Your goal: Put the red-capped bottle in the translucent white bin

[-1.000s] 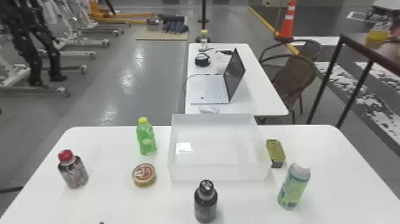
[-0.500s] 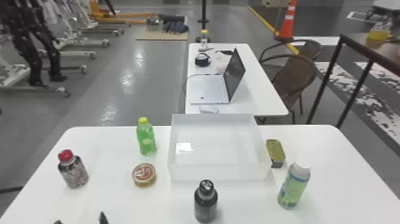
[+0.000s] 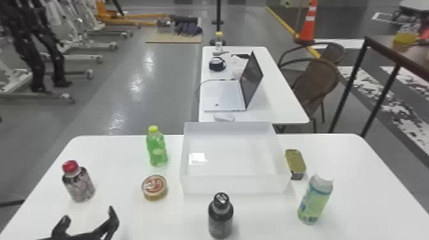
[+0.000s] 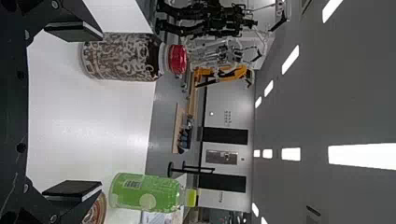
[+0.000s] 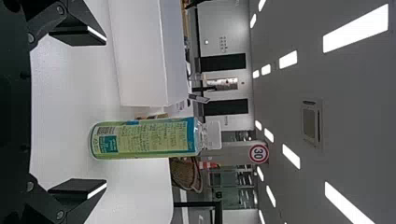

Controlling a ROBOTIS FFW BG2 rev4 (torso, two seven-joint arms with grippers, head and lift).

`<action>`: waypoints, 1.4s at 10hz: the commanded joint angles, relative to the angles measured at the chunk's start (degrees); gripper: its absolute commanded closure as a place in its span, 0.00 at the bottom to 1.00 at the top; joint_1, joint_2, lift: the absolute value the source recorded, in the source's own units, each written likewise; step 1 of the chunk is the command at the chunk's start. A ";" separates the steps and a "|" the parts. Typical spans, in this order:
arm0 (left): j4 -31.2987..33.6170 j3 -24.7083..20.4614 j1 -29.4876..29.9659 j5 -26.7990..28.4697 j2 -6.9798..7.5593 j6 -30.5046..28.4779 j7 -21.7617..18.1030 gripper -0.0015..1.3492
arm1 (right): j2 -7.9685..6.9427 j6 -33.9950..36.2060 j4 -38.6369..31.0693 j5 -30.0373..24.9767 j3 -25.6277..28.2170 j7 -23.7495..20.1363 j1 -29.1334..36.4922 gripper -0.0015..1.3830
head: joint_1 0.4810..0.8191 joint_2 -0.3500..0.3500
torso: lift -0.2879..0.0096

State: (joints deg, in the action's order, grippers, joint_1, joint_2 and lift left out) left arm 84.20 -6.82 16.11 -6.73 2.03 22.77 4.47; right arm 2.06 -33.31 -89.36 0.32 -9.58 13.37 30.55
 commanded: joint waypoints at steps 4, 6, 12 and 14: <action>-6.59 3.39 -6.53 -0.48 3.51 -1.23 9.86 0.13 | -1.00 0.00 0.50 -0.14 0.00 -1.15 -0.49 0.15 | 0.20 0.50 | 0.63; -8.79 5.15 -9.43 -2.24 5.00 -2.29 13.55 0.13 | -1.27 0.00 0.68 -0.14 0.00 -1.51 -0.67 0.15 | 0.20 0.50 | 0.63; -15.03 7.17 -18.48 -1.62 7.46 -6.95 20.23 0.13 | -1.71 0.00 1.29 0.03 0.09 -3.18 -1.55 0.15 | 0.20 0.50 | 0.63; -16.34 5.41 -19.80 -1.01 7.38 -9.23 21.72 0.13 | -1.97 0.00 1.47 0.03 0.09 -3.53 -1.72 0.15 | 0.20 0.50 | 0.63</action>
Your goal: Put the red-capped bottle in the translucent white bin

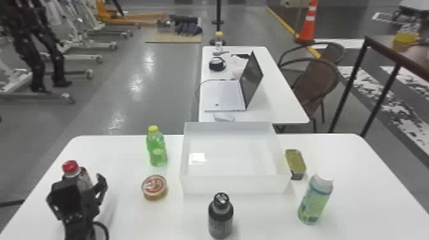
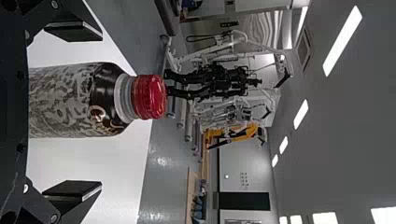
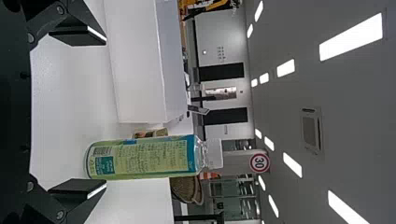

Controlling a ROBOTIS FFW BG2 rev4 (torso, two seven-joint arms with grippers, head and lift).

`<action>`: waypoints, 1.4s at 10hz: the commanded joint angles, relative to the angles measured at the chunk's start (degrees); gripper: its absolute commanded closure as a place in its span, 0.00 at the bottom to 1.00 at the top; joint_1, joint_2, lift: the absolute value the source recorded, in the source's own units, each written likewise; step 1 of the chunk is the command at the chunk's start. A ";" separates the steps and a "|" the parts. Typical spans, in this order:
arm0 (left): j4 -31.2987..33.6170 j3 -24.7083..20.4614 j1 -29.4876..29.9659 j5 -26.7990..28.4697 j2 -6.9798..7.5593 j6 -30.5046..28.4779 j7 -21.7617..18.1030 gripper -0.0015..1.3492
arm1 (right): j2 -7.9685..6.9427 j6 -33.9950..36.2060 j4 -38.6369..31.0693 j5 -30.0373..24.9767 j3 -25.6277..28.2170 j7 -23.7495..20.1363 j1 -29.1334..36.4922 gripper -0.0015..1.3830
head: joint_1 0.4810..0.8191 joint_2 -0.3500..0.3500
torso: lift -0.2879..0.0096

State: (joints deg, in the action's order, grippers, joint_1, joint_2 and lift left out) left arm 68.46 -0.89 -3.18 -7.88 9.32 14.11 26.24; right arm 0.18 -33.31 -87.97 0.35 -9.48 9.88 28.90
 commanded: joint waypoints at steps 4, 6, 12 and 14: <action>-5.36 1.95 -3.41 -5.39 4.04 -0.05 -2.34 0.13 | -0.23 0.00 0.43 0.09 0.16 -1.01 -0.34 0.15 | 0.20 0.50 | 0.63; -9.23 1.95 -5.70 -7.50 4.31 1.53 -8.58 0.13 | -0.23 0.00 0.52 0.09 0.16 -1.18 -0.52 0.15 | 0.20 0.50 | 0.63; -5.80 1.33 -3.59 -2.49 3.69 1.44 -8.75 0.76 | -0.23 0.00 0.69 0.35 0.16 -1.27 -0.43 0.15 | 0.20 0.50 | 0.63; 9.76 2.48 1.16 -0.73 3.08 -7.52 -7.96 0.76 | -0.23 -0.09 0.69 0.44 0.25 -1.27 -0.34 0.15 | 0.20 0.50 | 0.63</action>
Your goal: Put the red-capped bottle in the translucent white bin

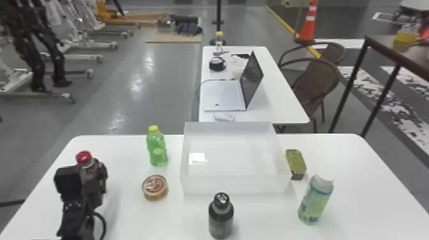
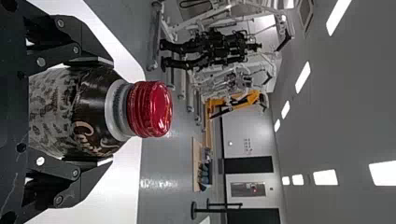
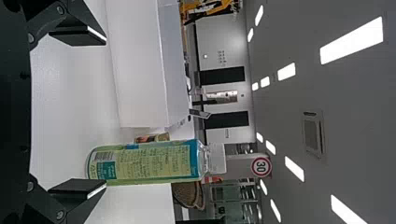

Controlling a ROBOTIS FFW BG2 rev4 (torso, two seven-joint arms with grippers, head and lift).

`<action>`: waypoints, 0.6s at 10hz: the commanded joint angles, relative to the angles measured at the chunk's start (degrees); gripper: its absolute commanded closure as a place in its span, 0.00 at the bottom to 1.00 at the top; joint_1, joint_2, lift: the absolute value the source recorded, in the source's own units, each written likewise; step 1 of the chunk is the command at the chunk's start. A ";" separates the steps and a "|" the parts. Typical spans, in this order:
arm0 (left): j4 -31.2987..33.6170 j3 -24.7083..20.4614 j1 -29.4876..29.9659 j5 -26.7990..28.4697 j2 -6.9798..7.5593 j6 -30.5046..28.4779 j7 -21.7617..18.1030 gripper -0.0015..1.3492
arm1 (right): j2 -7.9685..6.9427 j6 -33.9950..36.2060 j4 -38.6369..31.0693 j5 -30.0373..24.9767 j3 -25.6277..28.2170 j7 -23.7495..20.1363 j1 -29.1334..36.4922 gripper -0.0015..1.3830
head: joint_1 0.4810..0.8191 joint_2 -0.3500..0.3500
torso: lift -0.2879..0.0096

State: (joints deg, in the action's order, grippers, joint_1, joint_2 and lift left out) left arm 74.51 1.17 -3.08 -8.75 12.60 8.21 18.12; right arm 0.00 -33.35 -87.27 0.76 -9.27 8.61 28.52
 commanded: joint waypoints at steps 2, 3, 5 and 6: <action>8.81 6.39 0.45 -5.84 -0.20 1.72 -3.80 0.76 | -0.05 0.04 0.00 0.03 0.05 0.00 -0.04 0.15 | 0.20 0.50 | 0.63; 8.99 9.29 -1.49 -8.12 -0.47 3.21 -7.93 0.76 | -0.05 -0.04 0.17 0.12 0.05 0.00 -0.04 0.15 | 0.20 0.50 | 0.63; 8.64 11.66 -5.62 -10.41 -1.96 1.72 -15.49 0.76 | -0.05 0.04 0.44 0.74 -0.04 0.00 -0.31 0.15 | 0.20 0.50 | 0.63; 6.44 12.45 -7.90 -11.64 -3.10 1.19 -19.44 0.76 | -0.05 0.04 0.52 0.74 -0.04 0.00 -0.31 0.15 | 0.20 0.50 | 0.63</action>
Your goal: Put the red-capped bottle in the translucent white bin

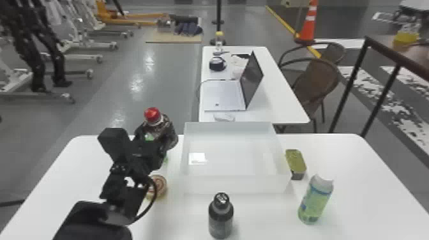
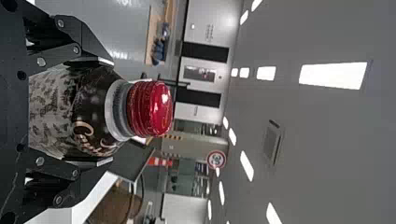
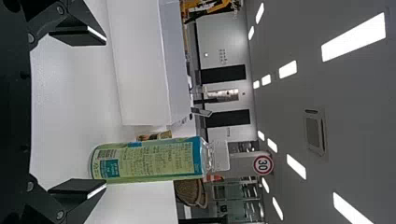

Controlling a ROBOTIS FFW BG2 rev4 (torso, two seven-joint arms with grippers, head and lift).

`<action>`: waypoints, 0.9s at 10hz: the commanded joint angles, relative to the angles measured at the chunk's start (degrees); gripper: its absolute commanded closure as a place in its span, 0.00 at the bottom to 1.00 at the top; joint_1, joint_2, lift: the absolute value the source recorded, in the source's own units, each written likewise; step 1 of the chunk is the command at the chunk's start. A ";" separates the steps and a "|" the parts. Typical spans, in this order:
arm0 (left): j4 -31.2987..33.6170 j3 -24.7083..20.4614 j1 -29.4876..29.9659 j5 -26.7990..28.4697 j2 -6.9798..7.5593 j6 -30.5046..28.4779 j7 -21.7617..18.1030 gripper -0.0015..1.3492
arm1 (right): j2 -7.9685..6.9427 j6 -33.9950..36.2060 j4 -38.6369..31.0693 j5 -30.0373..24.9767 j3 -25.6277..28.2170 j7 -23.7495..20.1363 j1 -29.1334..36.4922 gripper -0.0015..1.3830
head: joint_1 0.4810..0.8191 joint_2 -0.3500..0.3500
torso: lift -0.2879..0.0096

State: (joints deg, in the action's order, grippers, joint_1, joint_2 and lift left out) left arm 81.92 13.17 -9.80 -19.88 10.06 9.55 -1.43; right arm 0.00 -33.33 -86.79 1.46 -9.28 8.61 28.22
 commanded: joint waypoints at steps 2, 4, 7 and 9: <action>-8.53 1.86 -7.08 -2.01 -3.21 -4.63 -10.79 0.76 | -0.05 0.02 0.13 0.03 -0.04 0.00 -0.19 0.15 | 0.20 0.50 | 0.63; -20.13 3.18 -12.53 -2.71 -4.88 -5.94 -19.32 0.76 | -0.05 -0.07 0.30 0.03 -0.04 0.00 -0.45 0.15 | 0.20 0.50 | 0.63; -23.30 1.77 -13.23 -1.74 -5.05 -6.65 -20.46 0.66 | -0.05 -0.07 0.39 0.12 -0.04 0.00 -0.45 0.15 | 0.20 0.50 | 0.63; -23.21 1.60 -13.76 -1.30 -5.05 -5.94 -20.46 0.01 | -0.05 -0.07 0.39 0.21 -0.04 0.00 -0.45 0.15 | 0.20 0.50 | 0.63</action>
State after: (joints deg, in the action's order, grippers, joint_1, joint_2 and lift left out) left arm 58.68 14.70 -23.29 -21.18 4.98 3.34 -21.92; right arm 0.00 -33.35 -86.40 1.64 -9.32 8.61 27.77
